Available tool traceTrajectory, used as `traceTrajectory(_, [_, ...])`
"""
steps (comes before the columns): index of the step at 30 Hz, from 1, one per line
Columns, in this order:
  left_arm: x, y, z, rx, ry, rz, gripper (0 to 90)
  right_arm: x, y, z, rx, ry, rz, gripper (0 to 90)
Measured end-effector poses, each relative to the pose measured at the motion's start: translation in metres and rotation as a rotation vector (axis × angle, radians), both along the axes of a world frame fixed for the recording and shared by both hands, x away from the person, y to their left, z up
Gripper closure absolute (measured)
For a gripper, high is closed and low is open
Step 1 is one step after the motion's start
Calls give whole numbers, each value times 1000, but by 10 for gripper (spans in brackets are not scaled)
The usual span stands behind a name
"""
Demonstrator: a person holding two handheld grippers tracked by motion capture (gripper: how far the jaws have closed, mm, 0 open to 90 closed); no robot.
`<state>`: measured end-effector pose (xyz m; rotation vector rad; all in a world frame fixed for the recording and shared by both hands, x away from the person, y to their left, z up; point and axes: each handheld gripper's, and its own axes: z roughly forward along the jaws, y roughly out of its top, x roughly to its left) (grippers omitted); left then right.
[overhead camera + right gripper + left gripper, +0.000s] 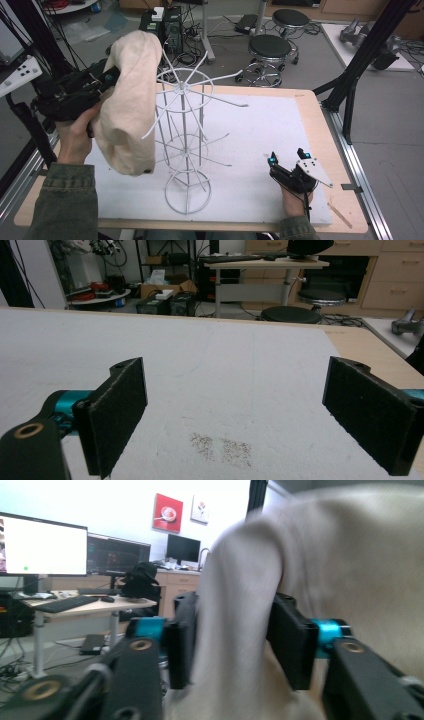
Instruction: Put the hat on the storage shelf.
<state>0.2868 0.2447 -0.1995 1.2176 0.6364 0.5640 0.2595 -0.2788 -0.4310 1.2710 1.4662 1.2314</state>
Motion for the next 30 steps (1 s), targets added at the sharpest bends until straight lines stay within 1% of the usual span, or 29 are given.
traceTrajectory(1, [-1, 1, -1, -5, -5, -2, 491, 0, 0, 0, -2, -1, 1, 97])
traceTrajectory(2, [-1, 3, -1, -19, -9, -6, 487, 0, 0, 0, -3, -2, -1, 97])
traceTrajectory(4, [-3, 7, -2, -33, -16, 10, 450, 0, 0, 0, -3, 1, 1, 97])
traceTrajectory(6, [-4, 10, -3, -46, -20, 11, 449, 0, 0, 0, 0, 0, 0, 97])
traceTrajectory(8, [-6, 12, -5, -59, -31, 25, 438, 0, 0, 0, -3, -3, 0, 97])
traceTrajectory(9, [-6, 12, -5, -59, -31, 25, 435, 0, 0, 0, 0, -1, 0, 97])
traceTrajectory(10, [-7, 15, -8, -79, -38, 35, 432, 0, 0, 0, -2, -1, -1, 97])
traceTrajectory(13, [-8, 19, -12, -96, -41, 50, 425, 0, 0, 0, 0, -3, -1, 97])
traceTrajectory(18, [-10, 24, -21, -112, -38, 86, 389, -1, 0, 0, -5, -6, -6, 97])
traceTrajectory(22, [-14, 31, -31, -126, -41, 135, 367, -1, -1, 1, -8, -10, -9, 97])
traceTrajectory(25, [-17, 37, -38, -144, -32, 167, 341, -1, -1, 1, -8, -10, -10, 97])
traceTrajectory(27, [-19, 41, -44, -156, -27, 181, 340, -1, 0, 1, -9, -9, -11, 97])
traceTrajectory(29, [-19, 43, -46, -163, -27, 188, 336, -1, 0, 1, -7, -10, -12, 97])
traceTrajectory(30, [-22, 46, -51, -173, -28, 212, 333, -2, 0, 1, -6, -9, -12, 97])
